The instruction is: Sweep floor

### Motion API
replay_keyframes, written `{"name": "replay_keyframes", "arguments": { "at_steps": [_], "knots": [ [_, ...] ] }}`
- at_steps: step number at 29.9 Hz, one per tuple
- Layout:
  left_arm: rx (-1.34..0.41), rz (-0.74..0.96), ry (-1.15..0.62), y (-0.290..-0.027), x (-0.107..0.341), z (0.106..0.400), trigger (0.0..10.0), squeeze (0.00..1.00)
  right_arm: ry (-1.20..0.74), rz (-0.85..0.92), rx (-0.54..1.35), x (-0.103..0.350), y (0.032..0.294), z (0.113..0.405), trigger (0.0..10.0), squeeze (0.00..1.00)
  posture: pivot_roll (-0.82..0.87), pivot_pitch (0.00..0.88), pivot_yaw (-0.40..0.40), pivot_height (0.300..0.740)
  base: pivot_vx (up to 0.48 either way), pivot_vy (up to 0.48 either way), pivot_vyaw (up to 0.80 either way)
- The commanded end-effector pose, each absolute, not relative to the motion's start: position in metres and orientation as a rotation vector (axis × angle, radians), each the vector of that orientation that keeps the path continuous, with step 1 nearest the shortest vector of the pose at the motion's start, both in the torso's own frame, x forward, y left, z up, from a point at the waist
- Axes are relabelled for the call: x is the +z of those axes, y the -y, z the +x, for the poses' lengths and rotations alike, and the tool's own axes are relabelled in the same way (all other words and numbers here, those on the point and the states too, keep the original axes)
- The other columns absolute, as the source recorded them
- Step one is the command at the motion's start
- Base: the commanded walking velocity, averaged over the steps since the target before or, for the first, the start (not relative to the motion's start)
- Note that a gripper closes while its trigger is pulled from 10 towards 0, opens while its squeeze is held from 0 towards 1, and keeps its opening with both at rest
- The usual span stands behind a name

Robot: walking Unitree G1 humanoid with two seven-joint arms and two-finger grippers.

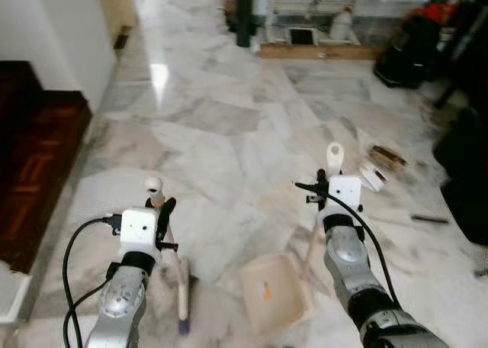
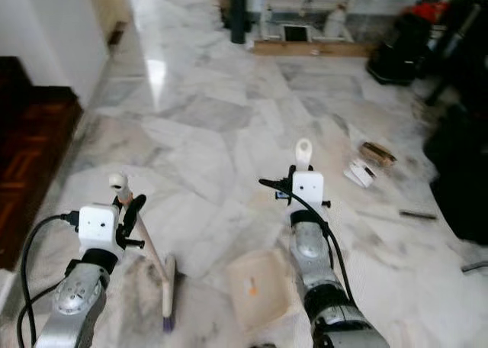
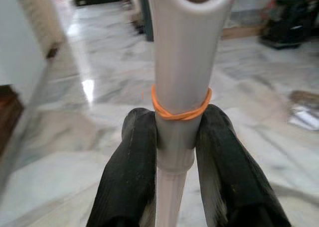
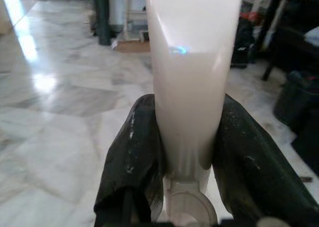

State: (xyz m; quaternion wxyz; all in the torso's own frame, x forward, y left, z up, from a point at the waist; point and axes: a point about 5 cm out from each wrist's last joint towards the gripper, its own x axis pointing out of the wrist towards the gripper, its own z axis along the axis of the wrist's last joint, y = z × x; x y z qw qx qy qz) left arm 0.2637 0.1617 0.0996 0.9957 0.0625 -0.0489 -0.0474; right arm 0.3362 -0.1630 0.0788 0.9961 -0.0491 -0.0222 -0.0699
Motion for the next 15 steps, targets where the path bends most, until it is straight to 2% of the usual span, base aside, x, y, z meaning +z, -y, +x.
{"name": "replay_keyframes", "arguments": {
  "at_steps": [1, 8, 15],
  "knots": [
    [-0.076, 0.137, 0.111, -0.169, 0.103, 0.262, 10.0, 0.0, 0.06, -0.108, -0.131, 0.084, 0.16, 0.34, 10.0, 0.0, 0.14, 0.099, -0.024, 0.74, 0.0, 0.0, 0.0],
    [-0.078, 0.133, 0.104, -0.169, 0.101, 0.261, 10.0, 0.0, -0.034, -0.112, -0.171, 0.074, 0.166, 0.34, 10.0, 0.0, 0.14, 0.105, -0.027, 0.74, 0.0, 0.0, 0.0],
    [-0.089, 0.128, 0.095, -0.168, 0.1, 0.26, 10.0, 0.0, -0.211, -0.01, -0.279, 0.058, 0.18, 0.339, 10.0, 0.0, 0.14, 0.115, -0.025, 0.74, 0.0, 0.0, 0.0]
  ]
}}
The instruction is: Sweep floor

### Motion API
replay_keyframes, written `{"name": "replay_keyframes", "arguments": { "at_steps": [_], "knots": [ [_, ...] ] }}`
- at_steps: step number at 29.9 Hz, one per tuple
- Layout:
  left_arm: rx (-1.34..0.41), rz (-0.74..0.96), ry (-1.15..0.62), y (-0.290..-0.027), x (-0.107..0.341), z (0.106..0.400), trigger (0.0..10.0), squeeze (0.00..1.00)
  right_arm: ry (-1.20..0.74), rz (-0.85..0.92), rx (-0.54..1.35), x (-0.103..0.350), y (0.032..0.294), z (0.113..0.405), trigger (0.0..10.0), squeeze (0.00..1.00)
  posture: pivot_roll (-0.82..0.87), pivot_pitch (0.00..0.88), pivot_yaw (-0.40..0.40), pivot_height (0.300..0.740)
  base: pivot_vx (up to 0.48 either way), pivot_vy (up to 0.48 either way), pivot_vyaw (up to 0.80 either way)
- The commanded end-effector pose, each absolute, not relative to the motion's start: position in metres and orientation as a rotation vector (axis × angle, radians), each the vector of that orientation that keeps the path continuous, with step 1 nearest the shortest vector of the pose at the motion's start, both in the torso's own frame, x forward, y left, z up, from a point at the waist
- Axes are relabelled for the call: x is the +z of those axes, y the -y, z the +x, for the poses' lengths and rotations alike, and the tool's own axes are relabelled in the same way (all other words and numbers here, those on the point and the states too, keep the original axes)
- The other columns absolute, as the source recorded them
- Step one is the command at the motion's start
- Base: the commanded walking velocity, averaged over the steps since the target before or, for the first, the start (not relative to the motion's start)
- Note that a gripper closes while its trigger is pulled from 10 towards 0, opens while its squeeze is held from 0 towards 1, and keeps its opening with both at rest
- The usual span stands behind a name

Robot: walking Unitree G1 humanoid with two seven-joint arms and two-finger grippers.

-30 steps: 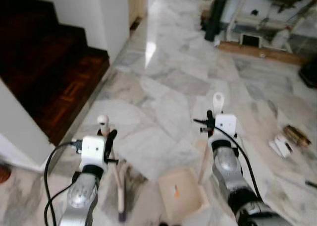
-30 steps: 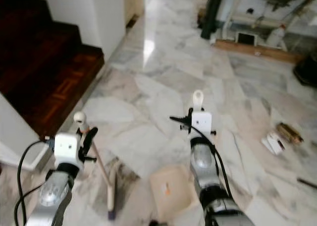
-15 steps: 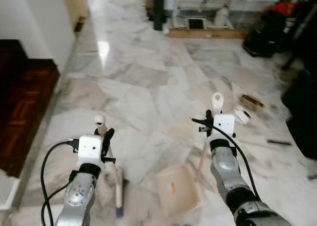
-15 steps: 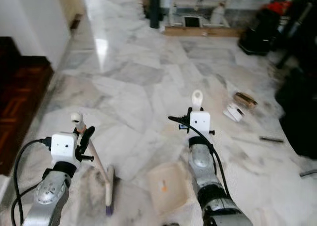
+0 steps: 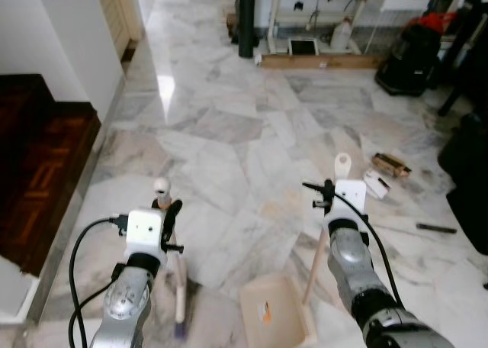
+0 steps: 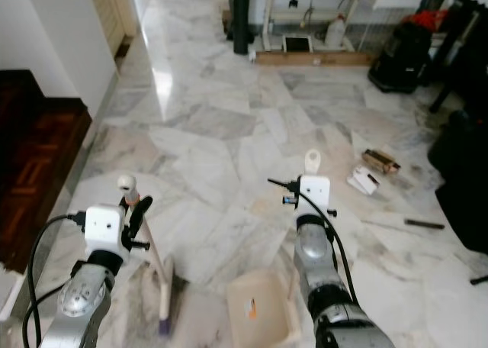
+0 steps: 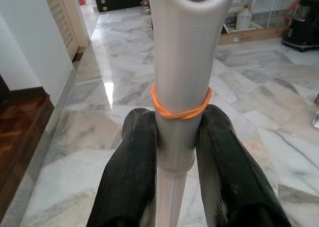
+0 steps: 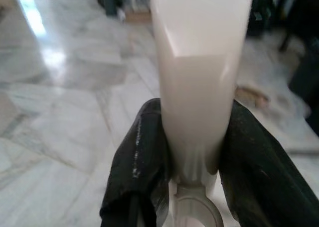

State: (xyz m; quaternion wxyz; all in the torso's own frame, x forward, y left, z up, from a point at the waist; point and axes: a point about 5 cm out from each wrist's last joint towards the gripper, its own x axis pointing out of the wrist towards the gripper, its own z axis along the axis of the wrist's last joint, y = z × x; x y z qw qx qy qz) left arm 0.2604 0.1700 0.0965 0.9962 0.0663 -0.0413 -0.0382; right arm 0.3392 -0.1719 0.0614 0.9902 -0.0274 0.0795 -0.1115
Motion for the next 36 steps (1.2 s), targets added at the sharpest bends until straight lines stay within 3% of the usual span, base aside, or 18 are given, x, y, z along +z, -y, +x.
{"name": "replay_keyframes", "arguments": {
  "at_steps": [1, 10, 22, 36],
  "knots": [
    [-0.089, 0.128, 0.095, -0.168, 0.1, 0.26, 10.0, 0.0, -0.211, -0.01, -0.279, 0.058, 0.18, 0.339, 10.0, 0.0, 0.14, 0.115, -0.025, 0.74, 0.0, 0.0, 0.0],
    [-0.098, 0.127, 0.089, -0.168, 0.1, 0.258, 10.0, 0.0, -0.286, 0.054, -0.298, 0.052, 0.178, 0.339, 10.0, 0.0, 0.15, 0.122, -0.024, 0.74, 0.0, 0.0, 0.0],
    [-0.099, 0.129, 0.09, -0.169, 0.101, 0.256, 10.0, 0.0, -0.08, -0.029, -0.258, 0.084, 0.18, 0.354, 10.0, 0.0, 0.16, 0.14, -0.019, 0.74, 0.0, 0.0, 0.0],
    [-0.119, 0.126, 0.076, -0.167, 0.1, 0.252, 10.0, 0.0, -0.383, 0.062, -0.328, 0.026, 0.182, 0.32, 10.0, 0.0, 0.16, 0.154, -0.012, 0.74, 0.0, 0.0, 0.0]
  ]
}}
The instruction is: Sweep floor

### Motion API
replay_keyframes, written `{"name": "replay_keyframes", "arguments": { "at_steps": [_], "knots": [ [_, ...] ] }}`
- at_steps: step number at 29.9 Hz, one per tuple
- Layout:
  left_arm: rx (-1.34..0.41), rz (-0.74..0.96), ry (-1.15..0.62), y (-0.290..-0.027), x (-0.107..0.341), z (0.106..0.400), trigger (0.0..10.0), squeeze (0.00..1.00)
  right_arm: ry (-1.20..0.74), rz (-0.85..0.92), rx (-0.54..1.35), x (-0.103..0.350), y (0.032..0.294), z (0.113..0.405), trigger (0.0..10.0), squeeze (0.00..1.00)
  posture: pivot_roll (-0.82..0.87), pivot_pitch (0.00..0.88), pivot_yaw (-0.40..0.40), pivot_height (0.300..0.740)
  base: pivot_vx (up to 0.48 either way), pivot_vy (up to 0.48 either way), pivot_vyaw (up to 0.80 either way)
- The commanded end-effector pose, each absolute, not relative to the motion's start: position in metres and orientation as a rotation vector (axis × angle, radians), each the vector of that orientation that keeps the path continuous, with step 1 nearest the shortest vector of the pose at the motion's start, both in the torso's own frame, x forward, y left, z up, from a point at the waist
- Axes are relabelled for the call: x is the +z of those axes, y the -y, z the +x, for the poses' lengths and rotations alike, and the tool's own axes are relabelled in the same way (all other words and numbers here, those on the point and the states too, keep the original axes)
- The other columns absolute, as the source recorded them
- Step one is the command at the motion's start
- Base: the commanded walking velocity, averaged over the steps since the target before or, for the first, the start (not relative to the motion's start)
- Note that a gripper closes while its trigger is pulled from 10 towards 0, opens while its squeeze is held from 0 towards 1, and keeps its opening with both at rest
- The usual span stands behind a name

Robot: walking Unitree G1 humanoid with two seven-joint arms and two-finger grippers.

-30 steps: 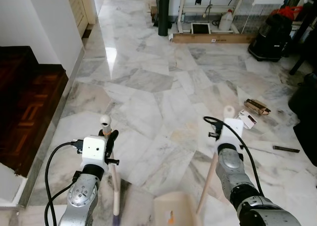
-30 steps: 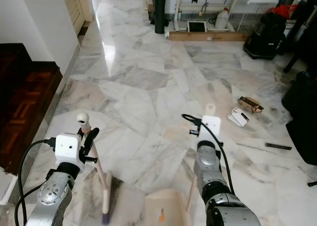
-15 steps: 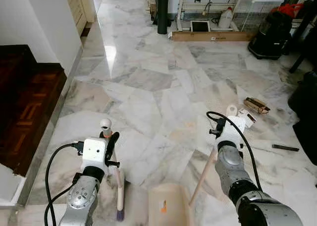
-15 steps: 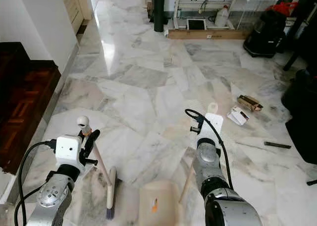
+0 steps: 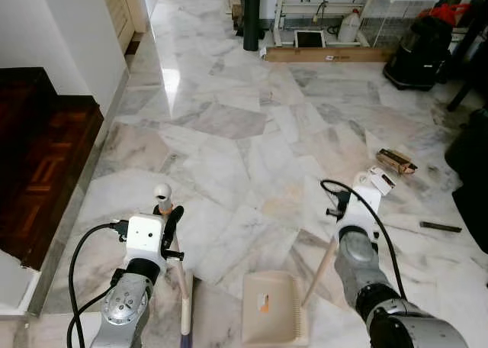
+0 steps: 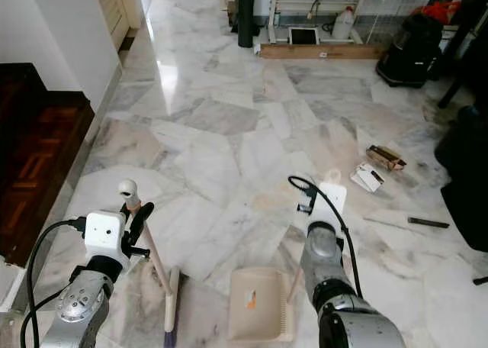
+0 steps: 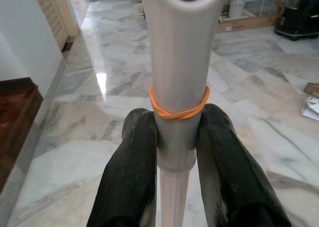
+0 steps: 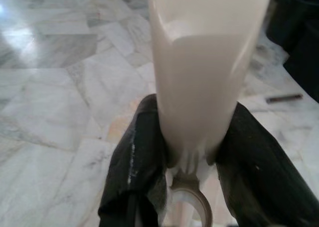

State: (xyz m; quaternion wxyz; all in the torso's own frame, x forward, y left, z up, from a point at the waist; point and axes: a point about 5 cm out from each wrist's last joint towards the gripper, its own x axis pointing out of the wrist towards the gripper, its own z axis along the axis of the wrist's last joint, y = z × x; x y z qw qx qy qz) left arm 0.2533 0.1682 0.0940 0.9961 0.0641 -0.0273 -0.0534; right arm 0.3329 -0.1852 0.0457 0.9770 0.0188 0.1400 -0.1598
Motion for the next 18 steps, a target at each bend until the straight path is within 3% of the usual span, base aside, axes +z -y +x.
{"name": "replay_keyframes", "arguments": {
  "at_steps": [1, 18],
  "knots": [
    [-0.121, 0.125, 0.075, -0.167, 0.1, 0.252, 10.0, 0.0, -0.385, 0.061, -0.328, 0.025, 0.182, 0.32, 10.0, 0.0, 0.16, 0.154, -0.012, 0.74, 0.0, 0.0, 0.0],
    [-0.139, 0.121, 0.068, -0.166, 0.101, 0.255, 10.0, 0.0, -0.549, 0.029, -0.272, 0.01, 0.176, 0.312, 10.0, 0.0, 0.15, 0.139, -0.015, 0.74, 0.0, 0.0, 0.0]
  ]
}}
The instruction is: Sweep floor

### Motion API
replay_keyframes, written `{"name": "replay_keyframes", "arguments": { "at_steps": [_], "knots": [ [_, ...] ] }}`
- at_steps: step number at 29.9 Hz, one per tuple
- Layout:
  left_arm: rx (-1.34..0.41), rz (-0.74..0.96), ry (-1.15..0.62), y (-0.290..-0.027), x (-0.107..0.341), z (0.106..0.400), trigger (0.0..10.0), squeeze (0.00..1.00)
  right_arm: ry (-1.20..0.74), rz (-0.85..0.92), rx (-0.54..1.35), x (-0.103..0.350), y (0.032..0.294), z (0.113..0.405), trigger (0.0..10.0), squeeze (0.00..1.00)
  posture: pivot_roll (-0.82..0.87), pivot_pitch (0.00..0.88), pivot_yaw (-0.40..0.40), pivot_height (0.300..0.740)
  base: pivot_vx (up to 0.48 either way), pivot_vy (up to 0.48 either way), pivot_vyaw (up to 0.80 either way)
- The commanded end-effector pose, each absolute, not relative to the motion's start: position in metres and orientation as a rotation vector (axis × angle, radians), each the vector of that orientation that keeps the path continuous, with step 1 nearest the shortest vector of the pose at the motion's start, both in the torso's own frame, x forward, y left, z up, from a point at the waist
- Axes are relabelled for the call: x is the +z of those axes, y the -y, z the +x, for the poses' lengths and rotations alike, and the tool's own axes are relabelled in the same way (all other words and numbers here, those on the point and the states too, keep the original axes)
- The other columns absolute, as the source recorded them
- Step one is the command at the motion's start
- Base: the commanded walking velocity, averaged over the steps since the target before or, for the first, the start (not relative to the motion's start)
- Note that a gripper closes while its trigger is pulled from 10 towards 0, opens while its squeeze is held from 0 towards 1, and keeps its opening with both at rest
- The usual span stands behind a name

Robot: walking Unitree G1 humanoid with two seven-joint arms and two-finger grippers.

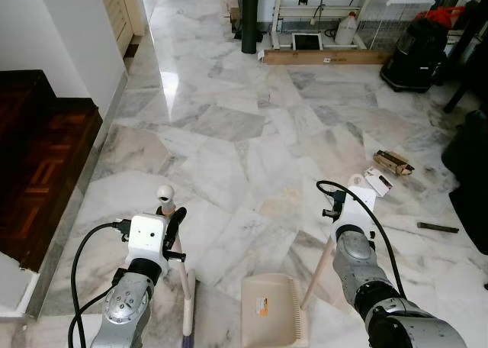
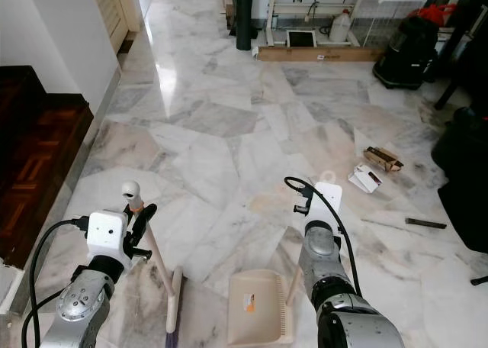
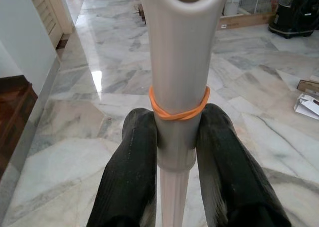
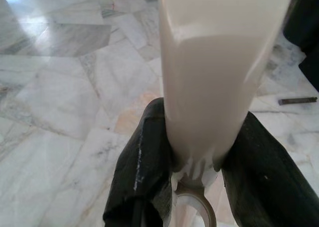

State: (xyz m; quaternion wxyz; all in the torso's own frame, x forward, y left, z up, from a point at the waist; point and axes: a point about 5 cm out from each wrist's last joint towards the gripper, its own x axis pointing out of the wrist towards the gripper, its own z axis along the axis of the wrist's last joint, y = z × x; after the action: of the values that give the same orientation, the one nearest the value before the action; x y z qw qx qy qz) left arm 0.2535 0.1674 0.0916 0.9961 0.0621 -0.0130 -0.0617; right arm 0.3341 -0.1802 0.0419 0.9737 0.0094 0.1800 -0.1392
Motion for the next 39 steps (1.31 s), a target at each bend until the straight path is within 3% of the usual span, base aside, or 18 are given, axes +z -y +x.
{"name": "replay_keyframes", "arguments": {
  "at_steps": [1, 28, 35, 39],
  "knots": [
    [-0.14, 0.12, 0.067, -0.165, 0.101, 0.255, 10.0, 0.0, -0.574, 0.014, -0.255, 0.008, 0.176, 0.311, 10.0, 0.0, 0.15, 0.137, -0.016, 0.74, 0.0, 0.0, 0.0],
    [-0.193, 0.141, 0.065, -0.157, 0.1, 0.259, 10.0, 0.0, -0.684, 0.008, -0.208, 0.009, 0.176, 0.313, 10.0, 0.0, 0.14, 0.111, -0.019, 0.74, 0.0, 0.0, 0.0],
    [-0.181, 0.146, 0.07, -0.158, 0.099, 0.26, 10.0, 0.0, -0.482, 0.111, -0.241, 0.03, 0.176, 0.327, 10.0, 0.0, 0.14, 0.11, -0.019, 0.74, 0.0, 0.0, 0.0],
    [-0.136, 0.145, 0.081, -0.164, 0.099, 0.262, 10.0, 0.0, -0.25, 0.097, -0.225, 0.053, 0.172, 0.335, 10.0, 0.0, 0.14, 0.11, -0.019, 0.74, 0.0, 0.0, 0.0]
  ]
}}
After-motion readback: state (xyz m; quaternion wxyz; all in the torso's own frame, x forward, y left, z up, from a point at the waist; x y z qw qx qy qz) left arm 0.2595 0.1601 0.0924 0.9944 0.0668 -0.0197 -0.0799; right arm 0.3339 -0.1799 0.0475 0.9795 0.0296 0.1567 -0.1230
